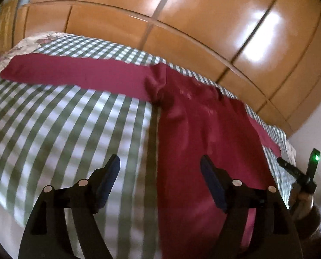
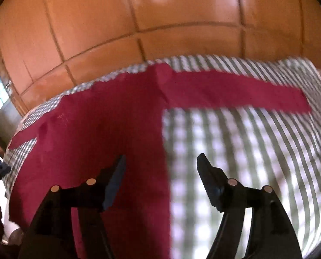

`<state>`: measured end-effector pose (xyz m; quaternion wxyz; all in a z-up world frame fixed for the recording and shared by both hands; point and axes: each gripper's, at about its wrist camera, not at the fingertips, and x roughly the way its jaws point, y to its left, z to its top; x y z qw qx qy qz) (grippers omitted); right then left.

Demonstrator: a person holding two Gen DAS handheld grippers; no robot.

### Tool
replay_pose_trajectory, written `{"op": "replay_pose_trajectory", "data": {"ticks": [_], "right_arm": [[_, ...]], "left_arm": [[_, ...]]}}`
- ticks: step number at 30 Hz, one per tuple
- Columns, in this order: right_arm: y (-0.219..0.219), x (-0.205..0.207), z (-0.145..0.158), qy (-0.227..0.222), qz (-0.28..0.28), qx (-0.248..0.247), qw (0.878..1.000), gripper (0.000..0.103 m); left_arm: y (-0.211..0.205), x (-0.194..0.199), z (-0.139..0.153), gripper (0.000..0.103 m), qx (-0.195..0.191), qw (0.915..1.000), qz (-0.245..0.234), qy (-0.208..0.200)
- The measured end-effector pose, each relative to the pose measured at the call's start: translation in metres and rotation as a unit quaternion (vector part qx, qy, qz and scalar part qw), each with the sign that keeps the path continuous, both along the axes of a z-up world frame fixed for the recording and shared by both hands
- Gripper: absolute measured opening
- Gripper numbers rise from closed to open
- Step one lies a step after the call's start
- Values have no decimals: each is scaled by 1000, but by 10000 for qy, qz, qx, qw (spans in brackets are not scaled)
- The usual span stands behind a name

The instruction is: Fold small clothes

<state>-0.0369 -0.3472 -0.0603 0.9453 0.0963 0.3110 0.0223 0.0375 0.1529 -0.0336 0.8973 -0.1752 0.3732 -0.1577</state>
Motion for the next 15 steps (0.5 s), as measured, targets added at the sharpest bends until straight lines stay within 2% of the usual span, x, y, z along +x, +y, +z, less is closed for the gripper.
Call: {"op": "replay_pose_trajectory", "data": {"ticks": [3,6,10,12,15], "right_arm": [[28,29,6,-107,81,-411,9991,40],[40,76,5,2,-54,-510,9987,34],[36,126,-6,183,-401,-644,9970,33],[31,146,-12,288,-528,-536,9967,32],[24,169,-26,508,-801,-688,9931,25]], "left_arm": [[-16,28,5,76,-181,9998,74,-51],[-42,54,8,76,-164,9997,157,-60],[-79,90,2,76,141,9995,275,-113],[-94,110,-8,76,450,9984,297,-139],[-105,133,-26,76,1271,9903,540,-126]]}}
